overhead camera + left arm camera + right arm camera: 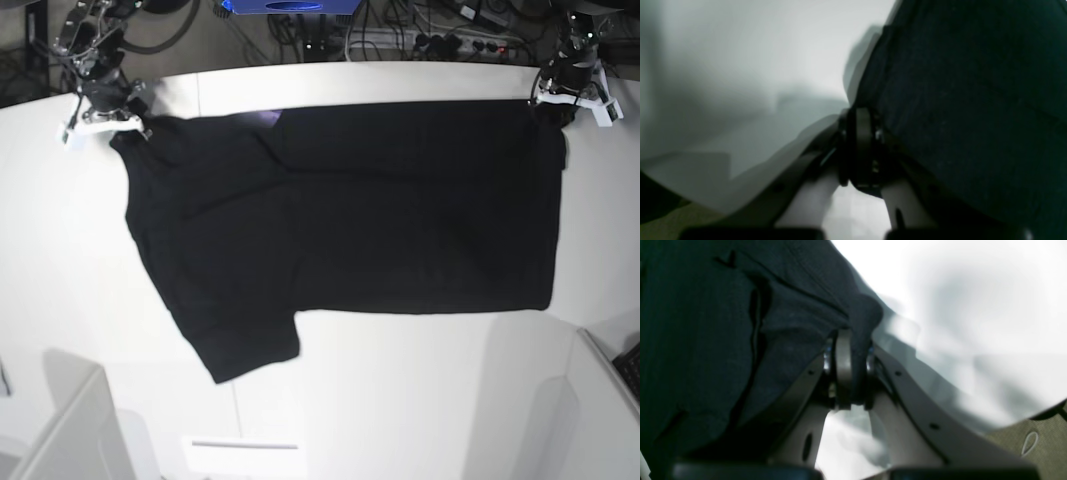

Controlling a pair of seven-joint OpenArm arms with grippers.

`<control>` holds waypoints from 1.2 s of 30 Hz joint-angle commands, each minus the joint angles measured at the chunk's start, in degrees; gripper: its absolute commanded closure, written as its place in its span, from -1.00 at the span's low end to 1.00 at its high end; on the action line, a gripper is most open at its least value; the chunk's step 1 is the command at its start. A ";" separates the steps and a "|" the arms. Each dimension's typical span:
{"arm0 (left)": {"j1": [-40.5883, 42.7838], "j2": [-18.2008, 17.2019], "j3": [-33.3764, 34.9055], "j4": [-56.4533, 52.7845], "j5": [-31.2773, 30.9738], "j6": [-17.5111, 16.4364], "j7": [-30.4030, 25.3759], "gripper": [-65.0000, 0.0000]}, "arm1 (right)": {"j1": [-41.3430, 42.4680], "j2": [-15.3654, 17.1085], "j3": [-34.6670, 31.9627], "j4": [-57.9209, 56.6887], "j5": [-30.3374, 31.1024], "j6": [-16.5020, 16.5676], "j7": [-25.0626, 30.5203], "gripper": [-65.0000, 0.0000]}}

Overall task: Fold the T-shirt properly
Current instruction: 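Drag the held edge further toward the robot, smoothing the shirt flat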

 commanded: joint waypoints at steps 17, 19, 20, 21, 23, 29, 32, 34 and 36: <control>2.76 -0.90 -3.06 1.24 -0.10 -0.19 -0.68 1.00 | -5.28 -2.90 0.30 7.38 0.36 0.09 -3.25 1.00; 2.85 -0.90 -3.85 1.33 -0.10 -0.28 -0.68 1.00 | -5.37 -2.90 0.30 7.20 0.27 0.09 -3.25 1.00; 2.85 -0.90 -4.38 1.33 -0.01 -0.28 -0.68 1.00 | -5.37 -2.90 0.30 7.20 0.27 0.09 -3.25 1.00; 2.85 -0.90 -4.56 1.33 -0.01 -0.28 -0.68 1.00 | -5.37 -2.90 0.30 7.29 0.27 0.09 -3.25 1.00; 2.85 -0.90 -4.47 1.33 0.07 -0.28 -0.68 1.00 | -5.37 -2.90 0.30 7.29 0.27 0.00 -3.25 1.00; 2.85 -0.90 -4.47 1.33 0.07 -0.28 -0.68 1.00 | -6.60 -2.99 0.30 7.11 0.27 0.00 -3.17 1.00; 2.85 -0.90 -4.56 1.33 0.07 -0.28 -0.68 1.00 | -7.04 -2.99 0.30 7.11 0.27 0.00 -2.99 1.00; 2.85 -0.90 -4.56 1.33 0.07 -0.28 -0.68 1.00 | -7.04 -2.99 0.30 7.03 0.27 0.00 -3.08 1.00; 2.76 -0.90 -4.56 1.33 0.07 -0.28 -0.68 1.00 | -7.04 -2.99 0.30 7.03 0.27 0.00 -3.17 1.00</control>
